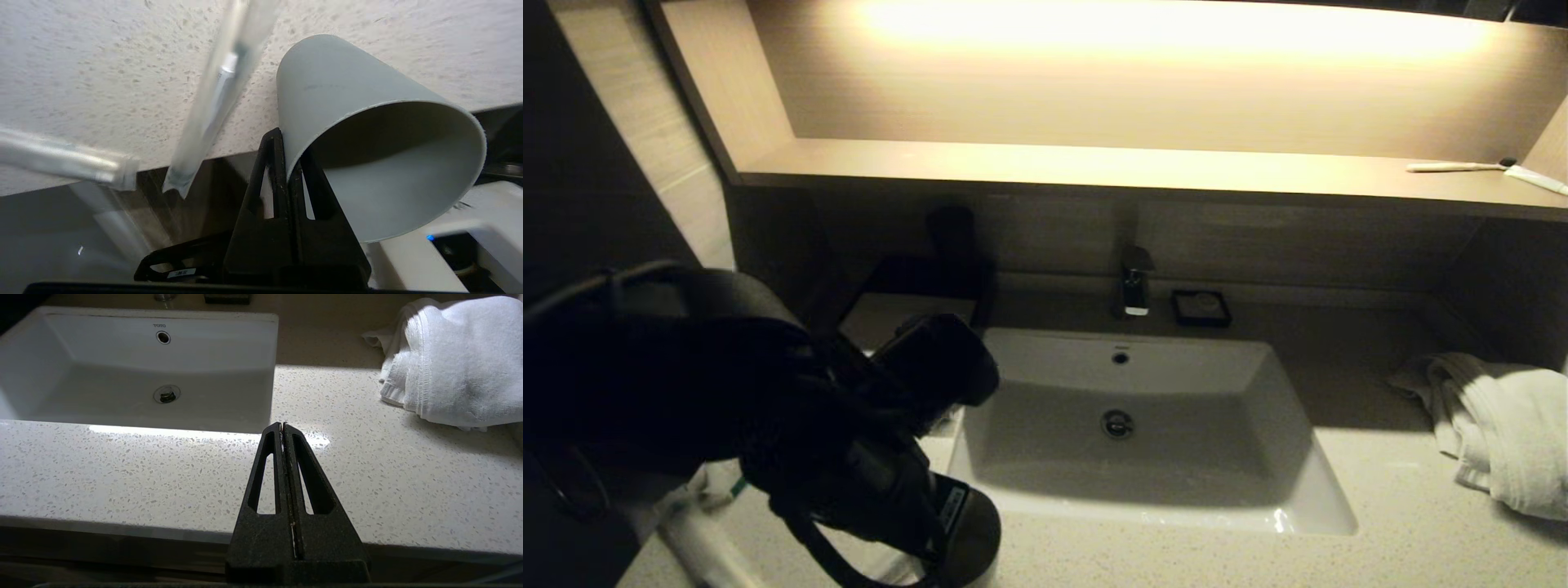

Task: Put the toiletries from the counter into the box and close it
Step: Pick up the cup, then place the cup on the table

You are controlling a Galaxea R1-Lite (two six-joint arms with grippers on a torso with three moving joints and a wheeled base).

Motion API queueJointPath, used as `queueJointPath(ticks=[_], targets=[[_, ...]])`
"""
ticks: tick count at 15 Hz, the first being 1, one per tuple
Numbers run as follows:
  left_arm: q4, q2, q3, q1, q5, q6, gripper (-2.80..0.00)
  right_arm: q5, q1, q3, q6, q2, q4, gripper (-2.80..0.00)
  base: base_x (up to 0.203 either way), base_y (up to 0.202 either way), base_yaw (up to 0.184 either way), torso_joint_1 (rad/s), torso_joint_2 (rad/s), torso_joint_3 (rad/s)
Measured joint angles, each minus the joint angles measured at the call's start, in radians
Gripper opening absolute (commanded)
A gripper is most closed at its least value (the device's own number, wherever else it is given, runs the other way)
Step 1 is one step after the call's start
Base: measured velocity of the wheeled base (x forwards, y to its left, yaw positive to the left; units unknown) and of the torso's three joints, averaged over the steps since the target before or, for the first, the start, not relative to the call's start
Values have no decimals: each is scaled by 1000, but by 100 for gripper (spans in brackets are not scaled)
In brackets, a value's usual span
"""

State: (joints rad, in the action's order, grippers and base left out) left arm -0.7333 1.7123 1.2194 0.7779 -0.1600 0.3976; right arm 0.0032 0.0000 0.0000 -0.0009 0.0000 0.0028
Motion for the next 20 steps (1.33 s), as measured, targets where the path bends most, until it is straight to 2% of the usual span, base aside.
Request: queueJointPath(ticks=[10, 13, 17, 20], targets=[[-69, -235, 21, -34, -15, -13, -280, 0, 0, 0, -1, 0, 0, -280, 0, 0, 0, 0, 0, 0], [-92, -263, 78, -110, -17, -45, -280, 0, 0, 0, 0, 0, 0, -280, 0, 0, 0, 0, 0, 0], [-89, -249, 142, -248, -17, -135, -280, 0, 0, 0, 0, 0, 0, -280, 0, 0, 0, 0, 0, 0], [-77, -200, 193, -312, -16, -158, -280, -1, 0, 0, 0, 0, 0, -280, 0, 0, 0, 0, 0, 0]])
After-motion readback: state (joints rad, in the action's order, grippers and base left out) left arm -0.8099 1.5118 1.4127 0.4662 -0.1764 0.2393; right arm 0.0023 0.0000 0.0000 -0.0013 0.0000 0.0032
